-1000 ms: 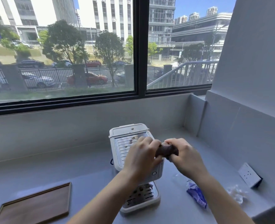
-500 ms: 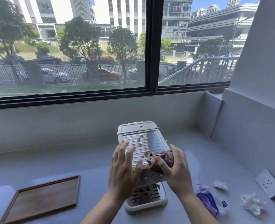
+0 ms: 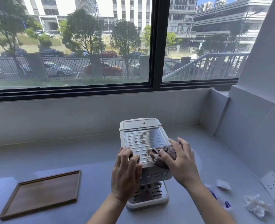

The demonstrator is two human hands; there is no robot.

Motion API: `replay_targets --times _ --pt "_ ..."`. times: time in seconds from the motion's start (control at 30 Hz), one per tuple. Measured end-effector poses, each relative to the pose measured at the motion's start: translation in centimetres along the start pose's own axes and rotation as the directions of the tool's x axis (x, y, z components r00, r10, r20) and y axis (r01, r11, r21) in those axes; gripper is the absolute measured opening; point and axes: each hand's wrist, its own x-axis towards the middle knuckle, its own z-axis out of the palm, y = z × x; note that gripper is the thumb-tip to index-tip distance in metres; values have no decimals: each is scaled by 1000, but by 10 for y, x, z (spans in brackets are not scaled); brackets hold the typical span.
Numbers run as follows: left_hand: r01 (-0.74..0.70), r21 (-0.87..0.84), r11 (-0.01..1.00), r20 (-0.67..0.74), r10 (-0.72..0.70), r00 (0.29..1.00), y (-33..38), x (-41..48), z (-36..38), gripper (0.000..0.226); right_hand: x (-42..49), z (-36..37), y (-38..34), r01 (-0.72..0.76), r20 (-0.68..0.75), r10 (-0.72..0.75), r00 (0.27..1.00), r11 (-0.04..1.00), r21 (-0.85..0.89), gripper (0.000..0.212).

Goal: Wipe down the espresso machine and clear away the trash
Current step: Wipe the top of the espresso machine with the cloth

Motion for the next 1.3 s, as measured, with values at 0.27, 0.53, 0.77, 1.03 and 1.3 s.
replay_targets --times 0.27,0.53,0.77,1.03,1.3 --pt "-175 8 985 -21 175 984 -14 -4 3 36 -17 5 -1 428 10 -442 897 863 -269 51" --pt "-154 26 988 -48 155 987 -13 -3 5 36 -3 4 -15 338 -147 -366 919 923 -183 28" --pt "-120 1 993 -64 120 991 -13 -4 8 37 20 7 -32 305 -90 -321 943 940 -152 20" --pt "-114 -4 993 -60 114 992 -15 -6 10 34 12 2 -14 433 101 -423 900 850 -301 33" --pt "-101 -21 995 -67 99 993 -13 -6 8 35 8 15 -46 555 224 -509 831 741 -377 38"
